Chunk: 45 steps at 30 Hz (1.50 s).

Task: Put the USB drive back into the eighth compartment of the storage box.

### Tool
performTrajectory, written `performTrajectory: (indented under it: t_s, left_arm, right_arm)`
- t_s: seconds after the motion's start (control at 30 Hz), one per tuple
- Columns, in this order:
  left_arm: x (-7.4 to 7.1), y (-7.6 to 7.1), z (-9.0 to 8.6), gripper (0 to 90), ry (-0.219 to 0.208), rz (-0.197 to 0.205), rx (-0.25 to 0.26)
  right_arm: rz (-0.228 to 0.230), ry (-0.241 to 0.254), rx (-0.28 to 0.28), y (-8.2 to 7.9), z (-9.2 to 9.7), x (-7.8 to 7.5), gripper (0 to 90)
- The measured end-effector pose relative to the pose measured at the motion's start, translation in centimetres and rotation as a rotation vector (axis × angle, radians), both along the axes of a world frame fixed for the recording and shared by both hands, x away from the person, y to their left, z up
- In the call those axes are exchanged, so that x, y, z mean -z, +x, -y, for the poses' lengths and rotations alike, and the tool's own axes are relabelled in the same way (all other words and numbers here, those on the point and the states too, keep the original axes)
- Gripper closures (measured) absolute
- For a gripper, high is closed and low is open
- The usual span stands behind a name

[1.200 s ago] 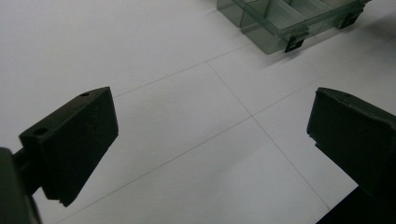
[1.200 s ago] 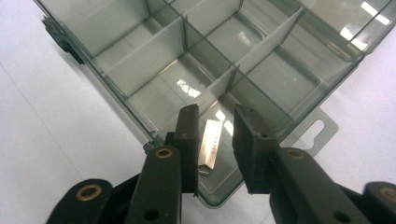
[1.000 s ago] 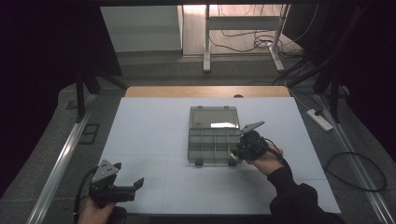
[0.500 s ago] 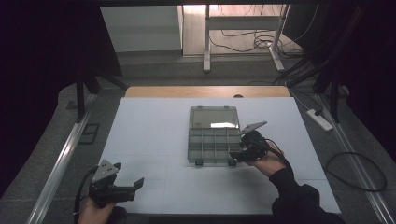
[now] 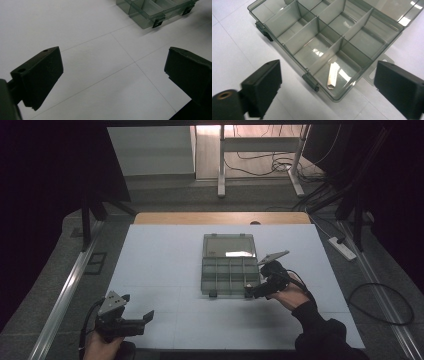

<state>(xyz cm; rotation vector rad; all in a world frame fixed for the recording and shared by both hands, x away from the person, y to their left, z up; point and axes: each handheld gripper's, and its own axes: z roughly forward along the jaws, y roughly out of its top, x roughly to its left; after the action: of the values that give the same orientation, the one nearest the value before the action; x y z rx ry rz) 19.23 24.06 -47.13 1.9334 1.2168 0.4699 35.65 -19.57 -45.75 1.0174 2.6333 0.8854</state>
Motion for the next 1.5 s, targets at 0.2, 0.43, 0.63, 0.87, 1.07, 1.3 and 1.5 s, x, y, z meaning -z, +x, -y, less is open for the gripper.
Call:
performTrajectory:
  t_s: [0.2,0.43,0.63,0.87,1.07,1.3,1.5]
  left_arm:
    - [0.0,0.0,0.0,2.1,0.001,-0.001,0.0]
    - [0.0,0.0,0.0,2.1,-0.003,-0.001,-0.001]
    - [0.0,0.0,0.0,2.1,-0.003,-0.002,-0.001]
    - [0.0,0.0,0.0,2.1,-0.003,-0.002,-0.002]
    - [0.0,0.0,0.0,2.2,-0.003,-0.002,-0.002]
    - [0.0,0.0,0.0,2.2,-0.005,-0.002,-0.002]
    - [0.0,0.0,-0.1,2.2,-0.006,-0.003,-0.002]
  right_arm:
    - [0.017,0.011,-0.003,-0.2,0.3,-0.2,5.6]
    - [0.029,0.019,-0.008,-0.6,0.6,-0.5,4.5]
    - [0.04,0.018,-0.012,-0.9,0.9,-0.7,3.9]
    - [0.054,0.018,-0.004,-1.3,1.4,-0.9,3.3]
    - [0.057,0.01,0.007,-1.7,2.1,-0.8,2.3]
    - [0.06,0.007,0.005,-2.1,2.5,-0.7,2.2]
    - [0.06,0.002,0.012,-2.4,2.9,-0.6,2.2]
